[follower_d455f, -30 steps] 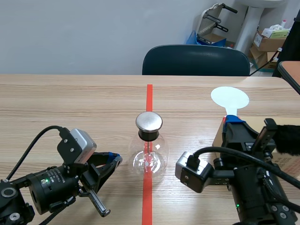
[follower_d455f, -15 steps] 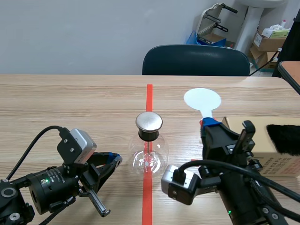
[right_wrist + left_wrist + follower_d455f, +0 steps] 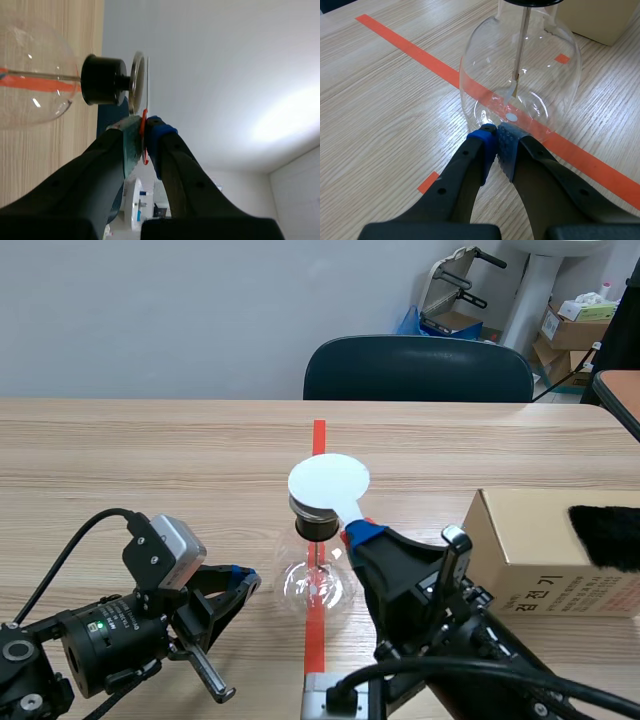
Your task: Do the electroscope experiment
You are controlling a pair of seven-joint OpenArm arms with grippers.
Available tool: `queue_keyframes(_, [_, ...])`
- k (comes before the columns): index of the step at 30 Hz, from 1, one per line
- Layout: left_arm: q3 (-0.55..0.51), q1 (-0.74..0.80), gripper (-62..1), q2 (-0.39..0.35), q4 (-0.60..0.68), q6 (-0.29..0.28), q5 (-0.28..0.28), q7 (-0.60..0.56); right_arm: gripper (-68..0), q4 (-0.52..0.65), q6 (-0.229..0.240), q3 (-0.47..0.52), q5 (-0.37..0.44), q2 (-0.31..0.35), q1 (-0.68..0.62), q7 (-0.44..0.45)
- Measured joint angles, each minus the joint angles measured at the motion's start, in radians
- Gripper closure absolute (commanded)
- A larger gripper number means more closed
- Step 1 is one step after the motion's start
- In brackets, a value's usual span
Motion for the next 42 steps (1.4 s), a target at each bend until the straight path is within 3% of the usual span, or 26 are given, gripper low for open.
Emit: queue_keyframes(42, [0.0, 0.0, -4.1, 0.006, 0.0, 0.0, 0.0, 0.003, -2.0, 0.0, 0.0, 0.0, 0.0, 0.005, 0.0, 0.028])
